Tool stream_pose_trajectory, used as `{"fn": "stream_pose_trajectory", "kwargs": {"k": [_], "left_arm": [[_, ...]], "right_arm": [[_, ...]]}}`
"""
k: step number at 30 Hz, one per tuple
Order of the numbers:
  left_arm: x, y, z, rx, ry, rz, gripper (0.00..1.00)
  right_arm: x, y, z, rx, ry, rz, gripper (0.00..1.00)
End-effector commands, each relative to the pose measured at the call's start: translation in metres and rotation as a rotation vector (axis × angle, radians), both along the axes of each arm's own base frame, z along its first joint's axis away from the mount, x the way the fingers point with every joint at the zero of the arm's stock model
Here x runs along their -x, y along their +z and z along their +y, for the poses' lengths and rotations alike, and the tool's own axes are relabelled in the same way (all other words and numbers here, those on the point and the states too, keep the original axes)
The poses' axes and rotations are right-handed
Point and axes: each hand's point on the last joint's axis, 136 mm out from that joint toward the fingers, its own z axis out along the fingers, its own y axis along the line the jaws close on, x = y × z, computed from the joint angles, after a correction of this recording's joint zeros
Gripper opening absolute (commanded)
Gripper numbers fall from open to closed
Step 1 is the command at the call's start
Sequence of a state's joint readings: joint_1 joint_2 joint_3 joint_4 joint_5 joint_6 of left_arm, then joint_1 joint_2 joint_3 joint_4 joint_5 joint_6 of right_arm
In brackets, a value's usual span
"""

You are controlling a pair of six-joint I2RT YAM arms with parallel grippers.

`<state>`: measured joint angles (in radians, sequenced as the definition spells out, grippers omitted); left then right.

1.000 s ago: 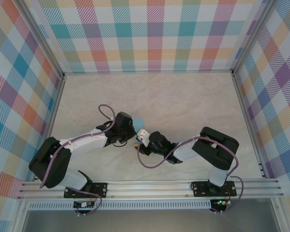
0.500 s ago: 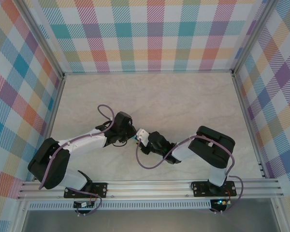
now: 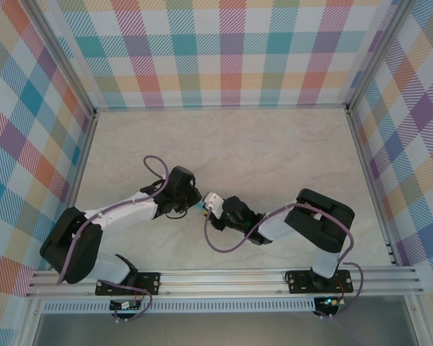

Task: Fold a paper plane with a square sheet of paper (pick it up from the middle)
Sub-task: Fold the wing for the fifth time at the center of the table.

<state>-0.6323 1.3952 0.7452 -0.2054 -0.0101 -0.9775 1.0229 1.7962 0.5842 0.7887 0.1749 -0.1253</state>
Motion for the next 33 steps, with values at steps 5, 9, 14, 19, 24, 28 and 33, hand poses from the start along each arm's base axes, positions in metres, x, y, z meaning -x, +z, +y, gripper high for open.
{"fn": "stream_pose_trajectory", "kwargs": {"k": [5,9,14,19,24,28,33], "left_arm": [[0.005,0.002,0.006,0.004,-0.002,0.009,0.01],[0.007,0.001,0.005,0.009,-0.006,0.017,0.00],[0.009,0.001,0.007,0.005,-0.003,0.022,0.00],[0.010,0.001,0.008,0.002,-0.004,0.025,0.01],[0.012,-0.002,0.011,-0.013,0.004,0.032,0.01],[0.012,-0.001,0.015,-0.022,0.020,0.025,0.01],[0.011,0.001,0.014,-0.009,0.023,0.022,0.00]], "right_arm": [[0.004,0.019,0.011,-0.032,0.045,-0.009,0.33],[0.000,0.027,0.017,-0.049,0.047,-0.029,0.43],[-0.004,0.033,0.027,-0.059,0.065,-0.053,0.45],[-0.007,0.030,0.035,-0.060,0.082,-0.062,0.42],[-0.010,0.036,0.038,-0.075,0.077,-0.081,0.42],[-0.012,0.042,0.029,-0.092,0.043,-0.105,0.42],[-0.002,0.041,0.016,-0.107,0.042,-0.087,0.42]]}}
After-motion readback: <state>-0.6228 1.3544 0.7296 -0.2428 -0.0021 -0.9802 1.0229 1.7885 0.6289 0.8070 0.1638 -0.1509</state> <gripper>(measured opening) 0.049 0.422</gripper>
